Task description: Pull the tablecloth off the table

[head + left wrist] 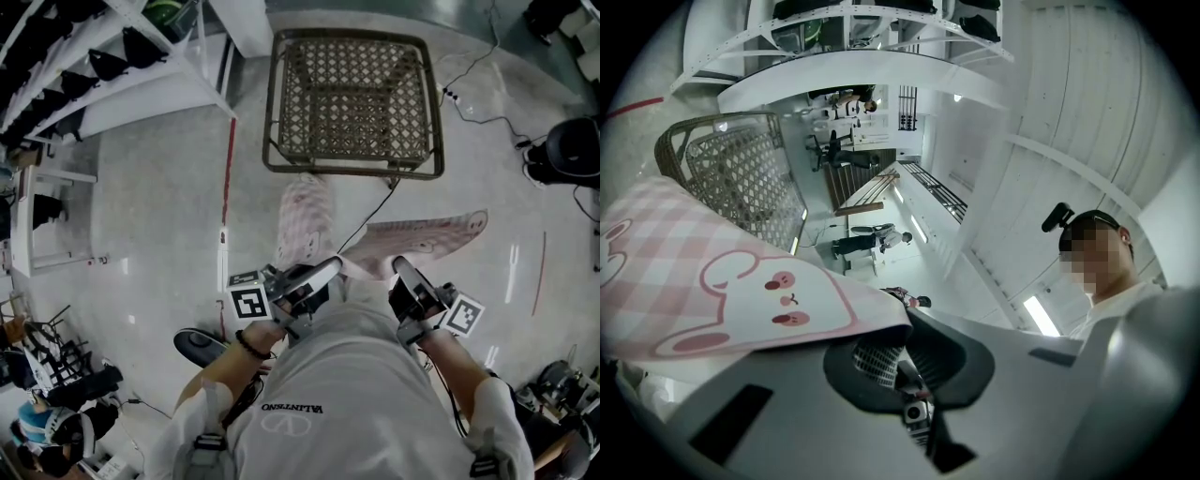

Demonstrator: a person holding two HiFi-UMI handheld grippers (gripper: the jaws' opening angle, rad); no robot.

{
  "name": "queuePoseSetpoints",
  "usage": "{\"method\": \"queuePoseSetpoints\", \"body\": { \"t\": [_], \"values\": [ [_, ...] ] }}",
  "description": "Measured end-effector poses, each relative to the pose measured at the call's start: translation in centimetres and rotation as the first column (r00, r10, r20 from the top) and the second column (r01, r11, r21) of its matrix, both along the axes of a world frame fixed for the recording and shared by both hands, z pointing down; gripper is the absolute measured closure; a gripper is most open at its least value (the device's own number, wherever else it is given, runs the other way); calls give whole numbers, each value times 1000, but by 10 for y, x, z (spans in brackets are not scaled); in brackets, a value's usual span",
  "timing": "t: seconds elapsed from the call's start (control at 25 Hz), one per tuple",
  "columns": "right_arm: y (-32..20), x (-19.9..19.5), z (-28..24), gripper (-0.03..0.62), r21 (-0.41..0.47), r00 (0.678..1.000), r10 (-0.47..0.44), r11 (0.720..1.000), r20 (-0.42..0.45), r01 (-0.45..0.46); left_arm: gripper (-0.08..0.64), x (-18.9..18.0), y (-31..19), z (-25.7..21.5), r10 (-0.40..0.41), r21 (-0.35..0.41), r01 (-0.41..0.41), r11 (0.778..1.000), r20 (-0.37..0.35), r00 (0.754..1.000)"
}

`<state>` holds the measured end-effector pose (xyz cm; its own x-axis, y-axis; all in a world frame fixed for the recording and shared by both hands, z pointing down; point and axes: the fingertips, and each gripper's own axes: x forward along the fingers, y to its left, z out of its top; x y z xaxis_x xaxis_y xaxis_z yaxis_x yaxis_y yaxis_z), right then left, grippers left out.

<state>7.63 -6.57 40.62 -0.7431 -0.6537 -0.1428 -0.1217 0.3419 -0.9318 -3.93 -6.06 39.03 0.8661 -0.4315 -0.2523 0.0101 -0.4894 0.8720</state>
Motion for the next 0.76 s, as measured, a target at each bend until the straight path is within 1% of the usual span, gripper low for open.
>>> {"method": "queuePoseSetpoints", "body": {
  "t": [0.24,0.4,0.76],
  "values": [
    [3,1,-3,580,-7,1000,4,1000,0,-4,557,1,1,-12,-16,24,16,1000,4,1000],
    [5,2,-3,580,-6,1000,6,1000,1,-6,557,2,5,-5,-1,8,1,1000,8,1000],
    [4,6,-1,580,-8,1000,8,1000,1,-8,557,6,3,-3,4,11,-4,1000,10,1000]
  ]
}}
